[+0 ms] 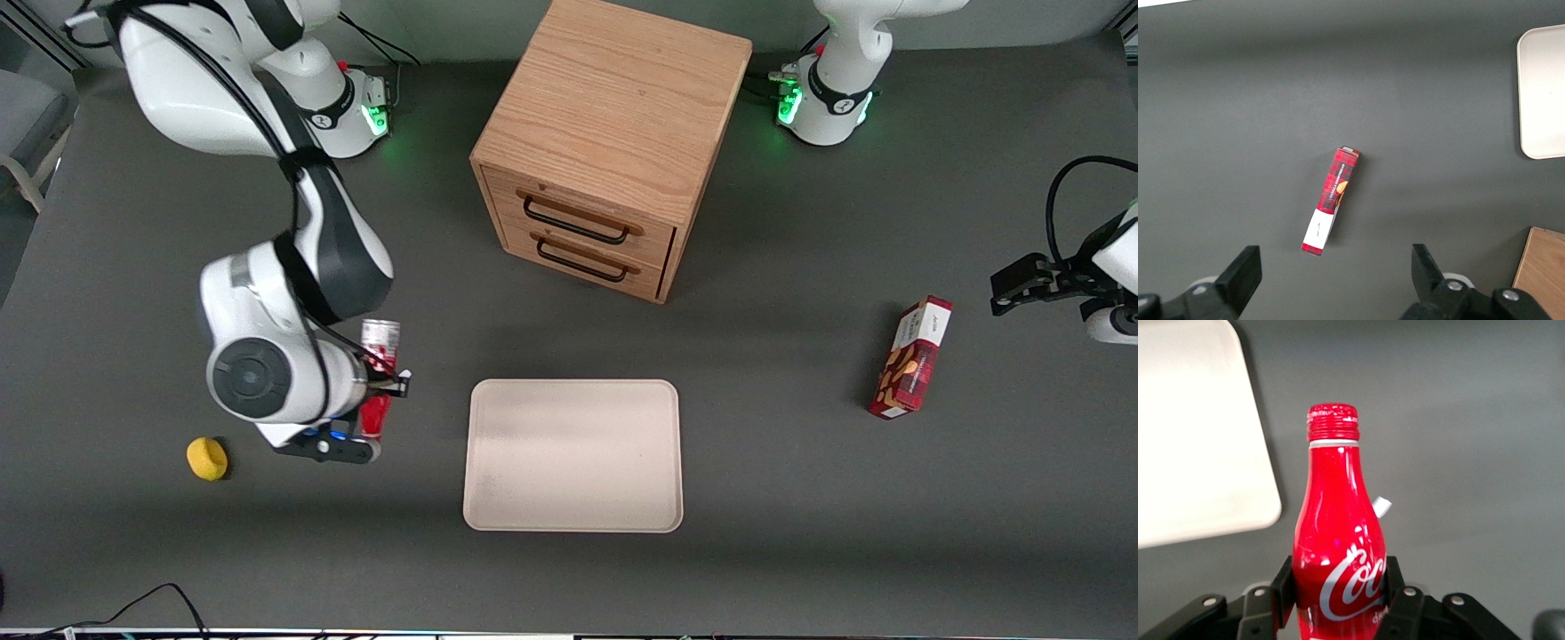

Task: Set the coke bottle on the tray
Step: 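Carry the held bottle over the cream tray with the right gripper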

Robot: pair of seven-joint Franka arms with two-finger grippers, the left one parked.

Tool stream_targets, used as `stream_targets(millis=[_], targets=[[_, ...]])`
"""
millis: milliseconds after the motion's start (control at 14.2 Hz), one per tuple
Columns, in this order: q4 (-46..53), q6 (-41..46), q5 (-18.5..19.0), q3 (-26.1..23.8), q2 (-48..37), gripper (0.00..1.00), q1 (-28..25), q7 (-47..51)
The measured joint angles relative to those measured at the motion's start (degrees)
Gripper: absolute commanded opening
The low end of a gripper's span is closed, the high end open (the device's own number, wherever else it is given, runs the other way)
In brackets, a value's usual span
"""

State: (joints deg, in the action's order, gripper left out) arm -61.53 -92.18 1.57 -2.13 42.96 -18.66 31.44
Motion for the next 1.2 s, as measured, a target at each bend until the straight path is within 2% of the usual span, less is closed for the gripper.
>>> stream_targets(millis=[492, 703, 1125, 1195], targets=[[0.7, -16.4, 0.1, -0.1, 9.9, 0.0, -4.0, 2.2], [0.9, -22.1, 1.9, 0.1, 13.4, 0.0, -7.0, 1.6], [1.6, -27.1, 3.9, 0.9, 16.8, 0.0, -8.5, 0.2], [1.7, -27.1, 4.1, 1.0, 16.9, 0.27, -8.5, 0.0]])
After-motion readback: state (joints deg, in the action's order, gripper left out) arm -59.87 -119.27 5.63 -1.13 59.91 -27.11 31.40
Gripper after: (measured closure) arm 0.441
